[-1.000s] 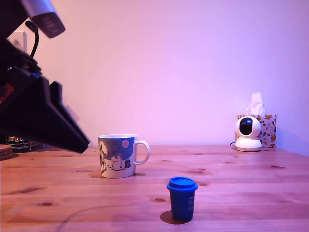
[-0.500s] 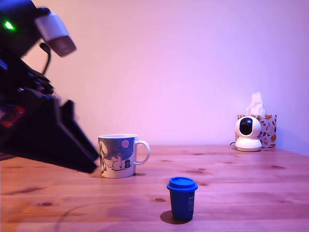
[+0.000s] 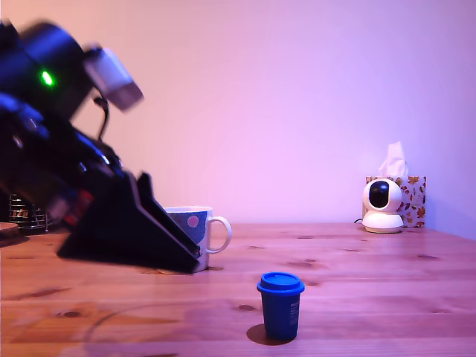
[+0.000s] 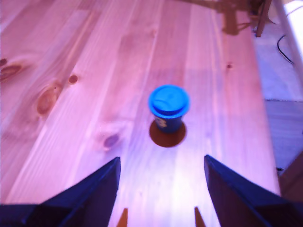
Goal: Pick up the coffee capsules on the table and drop them inside the coffee cup
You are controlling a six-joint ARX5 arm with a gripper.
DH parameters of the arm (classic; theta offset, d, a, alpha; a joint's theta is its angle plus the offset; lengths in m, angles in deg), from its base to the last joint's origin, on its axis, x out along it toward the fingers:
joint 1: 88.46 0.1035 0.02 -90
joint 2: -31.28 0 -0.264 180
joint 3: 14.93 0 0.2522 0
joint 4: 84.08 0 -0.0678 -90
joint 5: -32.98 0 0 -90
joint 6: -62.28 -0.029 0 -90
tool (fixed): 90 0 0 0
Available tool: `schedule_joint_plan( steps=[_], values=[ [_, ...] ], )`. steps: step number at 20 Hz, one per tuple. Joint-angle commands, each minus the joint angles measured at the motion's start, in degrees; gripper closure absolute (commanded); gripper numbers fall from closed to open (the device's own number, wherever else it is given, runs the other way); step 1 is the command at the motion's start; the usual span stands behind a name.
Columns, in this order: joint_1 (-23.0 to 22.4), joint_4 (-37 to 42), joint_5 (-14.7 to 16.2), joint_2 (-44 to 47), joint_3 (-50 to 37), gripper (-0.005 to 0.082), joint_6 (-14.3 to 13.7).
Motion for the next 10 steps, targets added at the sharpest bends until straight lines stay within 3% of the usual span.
schedule_joint_plan(
  steps=[1, 10],
  values=[
    [-0.2, 3.2, 1.5, 2.1, -0.9, 0.0261, 0.8],
    [-4.6, 10.7, 2.5, 11.5, 1.7, 0.0261, 3.4]
  ],
)
